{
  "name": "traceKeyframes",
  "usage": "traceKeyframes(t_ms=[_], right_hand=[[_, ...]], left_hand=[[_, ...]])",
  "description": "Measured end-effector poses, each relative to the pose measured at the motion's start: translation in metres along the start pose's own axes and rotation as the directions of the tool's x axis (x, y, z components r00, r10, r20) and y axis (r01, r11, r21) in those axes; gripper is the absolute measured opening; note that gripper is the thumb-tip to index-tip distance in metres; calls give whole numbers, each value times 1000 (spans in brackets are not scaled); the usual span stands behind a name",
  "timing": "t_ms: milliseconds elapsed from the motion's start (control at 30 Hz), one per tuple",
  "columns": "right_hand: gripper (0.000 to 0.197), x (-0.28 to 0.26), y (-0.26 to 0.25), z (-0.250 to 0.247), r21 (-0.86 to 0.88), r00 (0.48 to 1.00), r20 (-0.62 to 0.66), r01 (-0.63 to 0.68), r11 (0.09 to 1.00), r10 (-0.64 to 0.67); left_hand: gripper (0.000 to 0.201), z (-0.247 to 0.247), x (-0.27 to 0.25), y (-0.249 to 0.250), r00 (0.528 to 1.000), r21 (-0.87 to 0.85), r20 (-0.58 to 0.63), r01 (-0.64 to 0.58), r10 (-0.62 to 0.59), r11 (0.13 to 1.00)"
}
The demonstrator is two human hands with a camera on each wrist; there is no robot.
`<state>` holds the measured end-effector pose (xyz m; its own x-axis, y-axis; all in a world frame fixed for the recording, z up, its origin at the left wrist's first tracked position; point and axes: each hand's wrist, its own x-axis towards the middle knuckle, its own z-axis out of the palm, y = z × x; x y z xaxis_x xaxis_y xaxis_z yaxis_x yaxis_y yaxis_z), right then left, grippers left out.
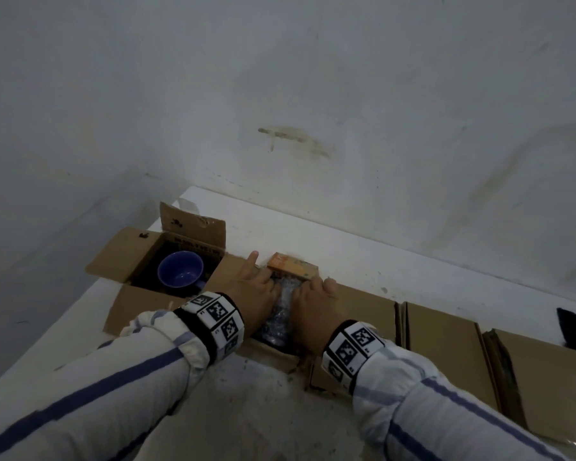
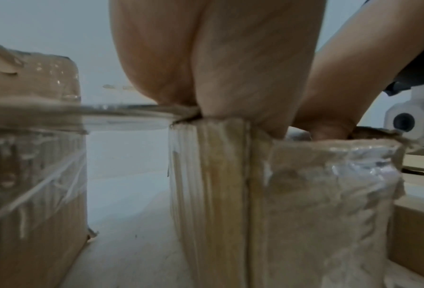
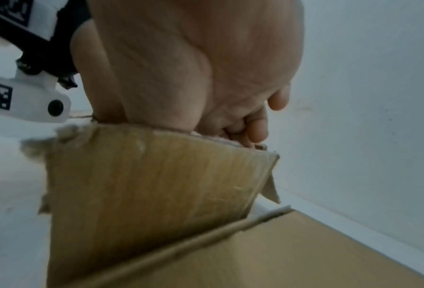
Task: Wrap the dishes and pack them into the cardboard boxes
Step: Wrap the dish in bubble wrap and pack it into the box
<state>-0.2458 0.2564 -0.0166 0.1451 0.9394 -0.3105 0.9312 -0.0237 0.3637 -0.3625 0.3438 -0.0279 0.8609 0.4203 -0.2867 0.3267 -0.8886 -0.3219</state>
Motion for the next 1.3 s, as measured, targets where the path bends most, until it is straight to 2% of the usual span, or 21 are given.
traceKeyframes(t_ms=[100,167,233,333,400,467,500,567,667,733,800,933,1000,1100,1167,1233,1300], right_hand=[[71,-4,8,0,46,1000,-1,7,999,-7],[81,-6,15,-6,146,997,70,18,989,-28],[80,-4,24,-18,244,987,156,9,970,-49],[67,2,30,-27,223,988,149,4,975,-38],[67,3,26,-23,184,992,116,30,983,-52],[61,5,17,-15,145,993,101,50,988,-65],[55,5,12,-10,135,995,91,39,990,-51],[47,7,5,-2,82,998,65,17,996,-23],[40,6,2,3,47,1000,19,18,999,-19],[41,3,7,2,102,999,7,44,994,-45],[42,4,16,-9,166,994,82,57,984,-72],[23,16,28,-26,396,984,177,-66,916,-6],[23,17,25,-20,353,980,192,-30,935,-41],[34,17,12,-5,284,985,167,-9,959,-40],[40,16,11,-1,342,988,147,-18,940,-35],[36,14,21,-6,427,982,163,14,904,-92],[33,11,39,-12,533,989,118,14,846,-91]], left_hand=[[55,-1,0,0,1000,-19,7,-7,7,1000],[61,-6,2,-1,997,-53,70,-7,10,999],[58,-14,1,-1,997,-96,77,6,2,995],[43,-26,-2,2,992,-256,-110,34,-64,966],[35,-29,3,5,978,-441,-178,19,-109,897],[33,-27,10,8,995,-608,-76,0,-58,794],[43,-23,14,8,1000,-648,18,24,-16,761],[71,-18,17,8,988,-609,151,63,38,791],[91,-13,20,10,987,-561,158,63,32,826],[92,-12,20,14,989,-550,147,66,18,833],[93,-10,21,18,989,-552,145,88,-8,829],[94,0,22,27,991,-547,110,122,-73,828],[90,5,24,30,992,-541,83,122,-92,832],[90,9,25,31,990,-541,79,138,-114,830],[93,12,25,32,990,-535,65,142,-126,833],[95,10,23,34,989,-535,51,142,-137,833],[99,5,21,32,990,-544,89,144,-113,827]])
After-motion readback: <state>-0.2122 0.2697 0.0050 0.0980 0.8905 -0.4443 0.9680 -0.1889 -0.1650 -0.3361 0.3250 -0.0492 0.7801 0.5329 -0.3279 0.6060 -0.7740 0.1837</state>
